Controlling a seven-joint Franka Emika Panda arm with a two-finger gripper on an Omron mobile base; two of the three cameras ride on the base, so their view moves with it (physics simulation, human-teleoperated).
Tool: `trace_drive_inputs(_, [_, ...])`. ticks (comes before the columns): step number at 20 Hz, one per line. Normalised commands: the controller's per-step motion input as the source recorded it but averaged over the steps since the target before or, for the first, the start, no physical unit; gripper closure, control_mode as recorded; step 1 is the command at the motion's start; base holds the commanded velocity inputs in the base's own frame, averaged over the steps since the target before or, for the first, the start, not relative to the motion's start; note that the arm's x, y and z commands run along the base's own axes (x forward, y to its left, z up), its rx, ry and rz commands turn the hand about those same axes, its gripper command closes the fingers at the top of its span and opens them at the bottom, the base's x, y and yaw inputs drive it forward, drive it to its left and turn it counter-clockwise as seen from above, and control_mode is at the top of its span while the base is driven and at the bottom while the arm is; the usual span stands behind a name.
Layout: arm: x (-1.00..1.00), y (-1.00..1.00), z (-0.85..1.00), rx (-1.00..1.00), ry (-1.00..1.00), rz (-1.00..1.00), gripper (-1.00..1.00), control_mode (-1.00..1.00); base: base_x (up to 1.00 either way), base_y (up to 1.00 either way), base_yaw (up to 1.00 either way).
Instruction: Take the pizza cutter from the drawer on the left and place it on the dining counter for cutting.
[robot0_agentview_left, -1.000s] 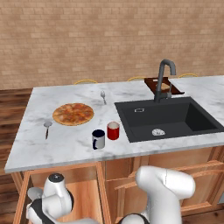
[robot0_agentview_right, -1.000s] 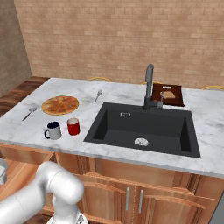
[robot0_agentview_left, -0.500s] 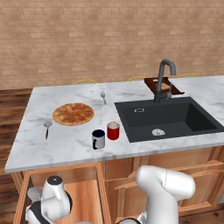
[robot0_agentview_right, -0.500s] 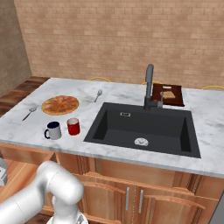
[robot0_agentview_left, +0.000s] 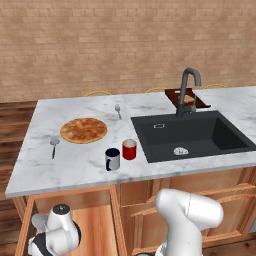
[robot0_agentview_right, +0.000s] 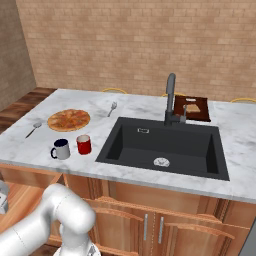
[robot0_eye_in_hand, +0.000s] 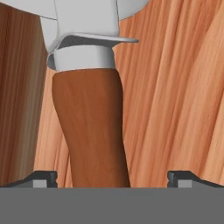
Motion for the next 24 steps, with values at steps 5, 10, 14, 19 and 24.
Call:
trace_drive_inputs(5, [0.00, 0.07, -0.07, 0.00, 0.00, 0.00, -1.00, -1.00, 0.00, 0.00, 0.00])
trace_drive_inputs(10, [0.00, 0.00, 0.00, 0.00, 0.00, 0.00, -1.00, -1.00, 0.00, 0.00, 0.00])
trace_drive_inputs(14, [0.00, 0.00, 0.00, 0.00, 0.00, 0.00, -1.00, -1.00, 0.00, 0.00, 0.00])
trace_drive_inputs(19, [0.00, 0.00, 0.00, 0.00, 0.00, 0.00, -1.00, -1.00, 0.00, 0.00, 0.00])
trace_drive_inputs(24, [0.00, 0.00, 0.00, 0.00, 0.00, 0.00, -1.00, -1.00, 0.00, 0.00, 0.00])
